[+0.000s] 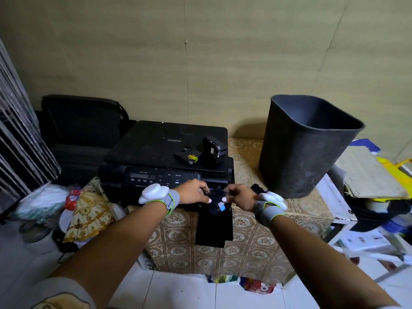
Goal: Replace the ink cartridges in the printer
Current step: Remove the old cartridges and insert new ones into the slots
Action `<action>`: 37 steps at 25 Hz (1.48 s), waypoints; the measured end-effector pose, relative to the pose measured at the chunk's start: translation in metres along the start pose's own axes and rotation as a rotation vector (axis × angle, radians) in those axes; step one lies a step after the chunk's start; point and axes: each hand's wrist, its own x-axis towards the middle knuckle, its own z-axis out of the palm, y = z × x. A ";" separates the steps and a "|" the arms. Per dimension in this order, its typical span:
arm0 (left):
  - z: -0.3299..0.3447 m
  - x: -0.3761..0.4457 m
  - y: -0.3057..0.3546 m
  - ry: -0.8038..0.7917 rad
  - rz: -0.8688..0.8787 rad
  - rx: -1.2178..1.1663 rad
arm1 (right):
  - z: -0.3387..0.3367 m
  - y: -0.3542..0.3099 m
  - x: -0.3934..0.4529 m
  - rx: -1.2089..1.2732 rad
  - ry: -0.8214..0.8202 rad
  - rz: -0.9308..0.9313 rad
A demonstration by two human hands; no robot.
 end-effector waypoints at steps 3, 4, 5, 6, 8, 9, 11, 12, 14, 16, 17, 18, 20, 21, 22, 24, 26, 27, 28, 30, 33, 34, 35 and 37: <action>0.003 0.001 0.001 -0.054 0.005 -0.024 | 0.000 0.000 0.000 0.060 -0.002 -0.021; 0.006 0.001 0.001 -0.070 0.012 -0.026 | 0.000 0.000 -0.001 0.069 -0.001 -0.032; 0.008 0.000 0.002 -0.079 0.027 -0.020 | 0.000 -0.001 -0.001 0.078 0.000 -0.040; 0.009 0.001 0.001 -0.087 0.029 -0.008 | 0.001 -0.001 0.000 0.088 -0.001 -0.046; 0.012 0.003 -0.002 -0.083 0.025 0.003 | 0.001 -0.002 0.000 0.089 -0.002 -0.046; 0.012 0.004 -0.003 -0.079 0.023 0.005 | 0.002 -0.003 0.000 0.085 -0.004 -0.037; 0.014 0.004 -0.006 -0.044 0.018 0.004 | 0.001 -0.002 0.000 0.085 -0.037 -0.006; 0.015 0.005 -0.008 -0.036 0.010 -0.008 | 0.000 -0.002 0.001 0.082 -0.070 0.013; 0.016 0.003 -0.010 -0.029 -0.001 -0.072 | -0.001 -0.001 0.002 0.025 -0.122 0.044; 0.014 0.001 -0.010 -0.043 0.005 -0.160 | -0.002 0.001 0.004 -0.033 -0.125 0.047; 0.012 0.000 -0.009 -0.056 0.004 -0.195 | -0.001 0.002 0.004 -0.046 -0.114 0.046; 0.011 -0.001 -0.008 -0.074 -0.002 -0.218 | 0.000 0.003 0.005 -0.056 -0.106 0.046; 0.010 0.000 -0.006 -0.086 -0.012 -0.262 | 0.001 0.005 0.005 -0.075 -0.095 0.045; 0.010 0.001 -0.006 -0.071 -0.025 -0.282 | 0.001 0.007 0.006 -0.081 -0.096 0.050; 0.010 0.002 -0.007 -0.049 -0.041 -0.294 | 0.002 0.007 0.006 -0.083 -0.104 0.055; 0.009 0.004 -0.009 -0.021 -0.072 -0.317 | 0.004 0.007 0.007 -0.064 -0.114 0.064; 0.007 0.006 -0.010 -0.025 -0.101 -0.327 | 0.006 0.005 0.008 -0.020 -0.122 0.076; 0.005 0.005 -0.009 -0.029 -0.108 -0.336 | 0.007 0.004 0.008 0.003 -0.126 0.086; 0.004 0.005 -0.008 -0.039 -0.107 -0.350 | 0.008 0.004 0.009 0.021 -0.129 0.098; 0.004 0.004 -0.006 -0.052 -0.091 -0.367 | 0.009 0.004 0.010 0.025 -0.122 0.104; 0.007 0.000 -0.005 -0.078 -0.064 -0.372 | 0.004 0.007 0.011 -0.028 -0.072 0.069; 0.008 -0.001 -0.006 -0.102 -0.054 -0.373 | 0.003 0.008 0.010 -0.028 -0.070 0.067; 0.008 -0.002 -0.008 -0.126 -0.043 -0.375 | 0.002 0.009 0.010 -0.014 -0.076 0.068; 0.007 -0.002 -0.012 -0.151 -0.014 -0.365 | 0.000 0.011 0.008 0.038 -0.093 0.074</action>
